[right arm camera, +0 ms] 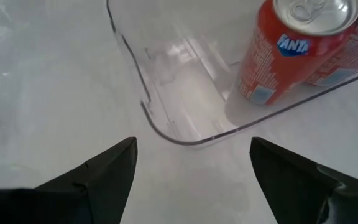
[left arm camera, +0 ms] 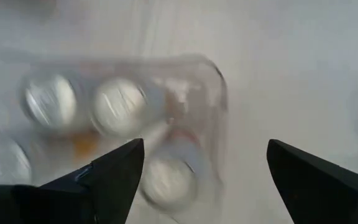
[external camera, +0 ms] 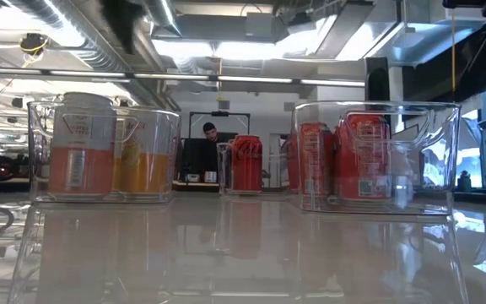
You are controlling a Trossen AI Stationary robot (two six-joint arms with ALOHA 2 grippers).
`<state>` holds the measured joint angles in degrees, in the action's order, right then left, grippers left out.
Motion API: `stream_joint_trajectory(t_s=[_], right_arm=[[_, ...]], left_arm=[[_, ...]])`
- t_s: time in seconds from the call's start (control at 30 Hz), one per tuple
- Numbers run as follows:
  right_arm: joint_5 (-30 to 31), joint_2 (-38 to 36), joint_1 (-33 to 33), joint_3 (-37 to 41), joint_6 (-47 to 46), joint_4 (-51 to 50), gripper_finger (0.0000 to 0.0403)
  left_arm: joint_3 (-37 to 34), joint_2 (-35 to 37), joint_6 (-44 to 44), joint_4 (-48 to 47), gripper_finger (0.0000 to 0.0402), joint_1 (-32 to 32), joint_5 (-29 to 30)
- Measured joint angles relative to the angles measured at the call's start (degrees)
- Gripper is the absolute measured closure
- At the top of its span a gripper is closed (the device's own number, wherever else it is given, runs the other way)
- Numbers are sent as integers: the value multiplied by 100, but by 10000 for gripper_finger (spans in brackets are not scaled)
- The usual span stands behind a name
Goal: Sort soda cans
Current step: Put the red soda can into the right transparent bin
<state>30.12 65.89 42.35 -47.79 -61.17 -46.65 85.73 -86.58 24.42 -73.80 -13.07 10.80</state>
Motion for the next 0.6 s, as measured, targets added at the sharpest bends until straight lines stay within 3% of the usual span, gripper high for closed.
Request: stream_joint_trajectory(t_s=[0.2, 0.6], right_arm=[[123, 0, 0, 0, 0, -64, 94], [182, 0, 0, 0, -235, -118, 94]], left_arm=[[-604, 741, 2175, -69, 76, -1335, 134], [-1023, 795, 5783, -45, 76, -3704, -142]])
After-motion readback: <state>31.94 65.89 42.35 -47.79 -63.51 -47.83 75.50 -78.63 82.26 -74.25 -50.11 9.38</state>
